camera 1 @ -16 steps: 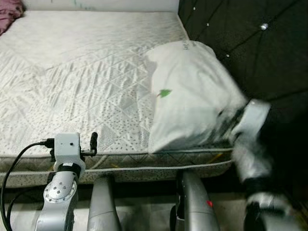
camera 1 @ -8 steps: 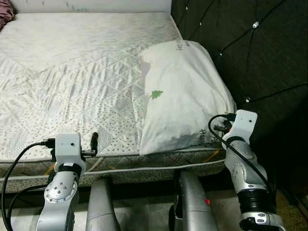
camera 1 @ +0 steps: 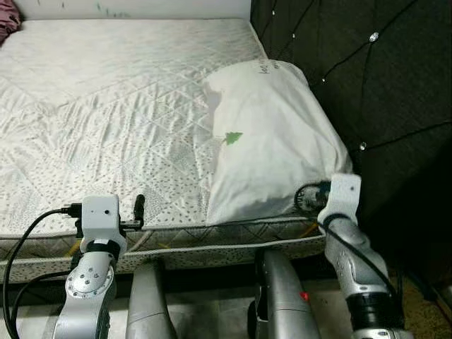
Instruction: Clean up the room
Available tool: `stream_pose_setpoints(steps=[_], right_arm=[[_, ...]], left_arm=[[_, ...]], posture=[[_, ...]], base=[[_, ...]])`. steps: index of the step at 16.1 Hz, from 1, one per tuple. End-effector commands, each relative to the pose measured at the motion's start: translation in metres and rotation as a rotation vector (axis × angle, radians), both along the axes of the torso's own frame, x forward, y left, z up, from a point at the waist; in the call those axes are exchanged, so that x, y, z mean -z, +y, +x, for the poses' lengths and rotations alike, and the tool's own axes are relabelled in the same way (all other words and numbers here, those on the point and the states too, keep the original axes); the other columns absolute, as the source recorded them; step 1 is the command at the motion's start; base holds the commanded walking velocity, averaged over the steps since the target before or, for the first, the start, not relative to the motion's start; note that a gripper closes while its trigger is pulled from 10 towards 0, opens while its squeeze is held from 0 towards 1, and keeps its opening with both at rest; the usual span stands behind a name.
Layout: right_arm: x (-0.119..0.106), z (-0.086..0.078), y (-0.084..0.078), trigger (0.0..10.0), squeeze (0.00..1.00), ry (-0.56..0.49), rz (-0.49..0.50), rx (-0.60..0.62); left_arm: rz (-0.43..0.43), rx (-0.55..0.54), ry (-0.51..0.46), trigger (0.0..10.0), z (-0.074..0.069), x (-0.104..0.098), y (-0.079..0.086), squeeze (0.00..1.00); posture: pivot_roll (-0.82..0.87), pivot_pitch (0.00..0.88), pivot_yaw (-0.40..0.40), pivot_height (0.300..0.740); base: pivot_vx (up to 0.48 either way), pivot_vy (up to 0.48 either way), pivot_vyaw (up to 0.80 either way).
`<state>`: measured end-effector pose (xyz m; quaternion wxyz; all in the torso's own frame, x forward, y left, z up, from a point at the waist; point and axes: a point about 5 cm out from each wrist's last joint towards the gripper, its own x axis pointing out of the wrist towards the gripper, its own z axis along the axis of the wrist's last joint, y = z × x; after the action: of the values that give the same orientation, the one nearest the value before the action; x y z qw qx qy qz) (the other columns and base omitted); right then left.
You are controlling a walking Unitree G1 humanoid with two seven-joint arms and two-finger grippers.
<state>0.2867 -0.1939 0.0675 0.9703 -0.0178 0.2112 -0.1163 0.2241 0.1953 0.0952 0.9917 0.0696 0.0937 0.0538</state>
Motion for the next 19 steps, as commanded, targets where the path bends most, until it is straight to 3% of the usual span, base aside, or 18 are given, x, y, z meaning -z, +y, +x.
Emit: stream_pose_setpoints(steps=[1,3,4,6,7,10,14,15,16,19], right_arm=[[-0.005,-0.003,-0.008,10.0,1.0,0.0,-0.04,0.018],[-0.01,-0.005,-0.012,10.0,1.0,-0.03,-0.058,0.03],[-0.031,0.001,-0.009,10.0,1.0,-0.18,-0.143,-0.031],[-0.043,0.002,-0.003,10.0,1.0,-0.26,-0.19,-0.081],[-0.057,0.004,0.011,10.0,1.0,-0.368,-0.215,-0.151],[-0.074,0.011,0.04,10.0,1.0,-0.501,-0.131,-0.265],[-0.076,0.011,0.058,10.0,1.0,-0.526,0.003,-0.362],[-0.074,0.011,0.06,10.0,0.95,-0.519,0.042,-0.39],[-0.075,0.011,0.062,10.0,0.0,-0.53,0.054,-0.426],[-0.078,0.015,0.061,10.0,0.0,-0.541,0.054,-0.423]], left_arm=[[0.004,-0.006,0.006,10.0,-0.002,-0.001,0.001,0.0],[0.004,-0.007,0.007,10.0,-0.002,-0.001,0.001,0.0],[0.006,-0.01,0.004,10.0,-0.002,-0.001,0.002,0.0],[0.006,-0.01,0.004,10.0,-0.002,-0.001,0.002,0.0],[0.005,-0.008,0.005,10.0,-0.002,-0.001,0.001,0.0],[-0.01,-0.006,-0.032,10.0,0.003,-0.005,-0.002,0.0],[-0.027,-0.005,-0.047,10.0,0.005,-0.007,-0.005,0.0],[-0.032,-0.003,-0.051,10.0,0.006,-0.007,-0.006,0.0],[-0.034,-0.003,-0.053,10.0,0.006,-0.007,-0.007,0.0],[-0.047,0.013,-0.061,10.0,0.008,-0.008,-0.009,0.0]], posture=[[0.04,0.033,-0.028,0.543],[0.04,0.035,-0.03,0.543],[0.04,0.035,-0.03,0.543],[0.04,0.035,-0.03,0.543],[0.03,0.026,-0.028,0.543],[0.03,0.015,-0.029,0.543],[0.03,0.009,-0.035,0.543],[0.03,0.007,-0.036,0.543],[0.03,0.007,-0.036,0.553],[0.02,0.007,-0.033,0.583]], base=[[0.0,0.0,0.0],[0.0,0.0,0.0],[0.0,0.0,0.0],[0.0,0.0,0.0],[0.0,0.0,0.0],[0.0,0.0,0.0],[0.0,0.0,0.0],[0.0,0.0,0.0],[0.0,0.0,0.0],[0.0,0.0,0.0]])
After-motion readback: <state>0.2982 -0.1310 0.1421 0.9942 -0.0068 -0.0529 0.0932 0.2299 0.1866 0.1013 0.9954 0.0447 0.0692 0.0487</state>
